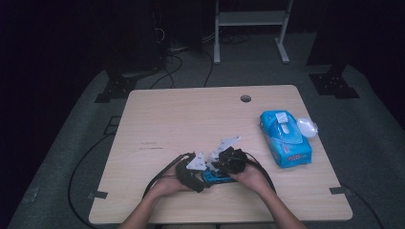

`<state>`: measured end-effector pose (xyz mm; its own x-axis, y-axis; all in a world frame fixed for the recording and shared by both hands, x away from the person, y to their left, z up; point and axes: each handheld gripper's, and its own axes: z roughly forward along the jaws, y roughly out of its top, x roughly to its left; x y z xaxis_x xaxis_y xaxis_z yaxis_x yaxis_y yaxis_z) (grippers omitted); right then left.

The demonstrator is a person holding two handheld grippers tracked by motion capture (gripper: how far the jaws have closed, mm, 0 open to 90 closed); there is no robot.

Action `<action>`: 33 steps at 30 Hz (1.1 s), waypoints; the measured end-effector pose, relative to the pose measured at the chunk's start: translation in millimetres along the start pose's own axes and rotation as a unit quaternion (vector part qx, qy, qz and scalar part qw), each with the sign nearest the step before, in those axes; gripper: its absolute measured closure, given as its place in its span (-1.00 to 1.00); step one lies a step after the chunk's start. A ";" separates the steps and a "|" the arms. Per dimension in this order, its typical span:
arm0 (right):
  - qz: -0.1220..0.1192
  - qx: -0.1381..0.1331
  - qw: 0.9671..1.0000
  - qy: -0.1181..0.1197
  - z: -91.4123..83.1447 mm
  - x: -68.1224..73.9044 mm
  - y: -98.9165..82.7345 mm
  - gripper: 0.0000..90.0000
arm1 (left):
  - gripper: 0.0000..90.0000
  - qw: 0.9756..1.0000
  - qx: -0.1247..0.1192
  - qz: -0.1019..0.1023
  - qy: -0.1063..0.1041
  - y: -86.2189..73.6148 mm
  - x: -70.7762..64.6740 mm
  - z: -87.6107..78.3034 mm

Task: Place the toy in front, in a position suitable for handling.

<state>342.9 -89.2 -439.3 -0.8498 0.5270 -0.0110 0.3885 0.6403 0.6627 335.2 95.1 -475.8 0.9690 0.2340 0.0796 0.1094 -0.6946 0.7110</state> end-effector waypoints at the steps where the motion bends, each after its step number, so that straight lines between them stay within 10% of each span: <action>1: -0.002 0.000 1.000 0.001 0.2 0.9 0.2 0.82 | -0.45 1.000 -0.001 -0.001 0.000 -0.1 0.1 0.2; 6: -0.038 0.000 0.999 0.012 11.4 21.0 6.4 0.82 | -0.45 1.000 0.002 -0.006 -0.003 -0.7 0.3 -0.5; 24: 0.045 -0.025 0.999 0.013 -11.1 -15.2 -15.1 0.82 | -0.44 1.000 0.001 0.000 0.000 -0.9 0.8 -0.5; 33: 0.027 -0.017 0.999 0.023 2.2 -4.5 -4.6 0.82 | -0.44 1.000 0.004 -0.001 -0.001 -0.8 0.9 -0.9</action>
<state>345.8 -93.3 -443.9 -0.8436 0.5337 0.0598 0.4232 0.5920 0.6859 335.7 96.5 -475.7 0.9692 0.2340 0.0761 0.1135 -0.6996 0.7055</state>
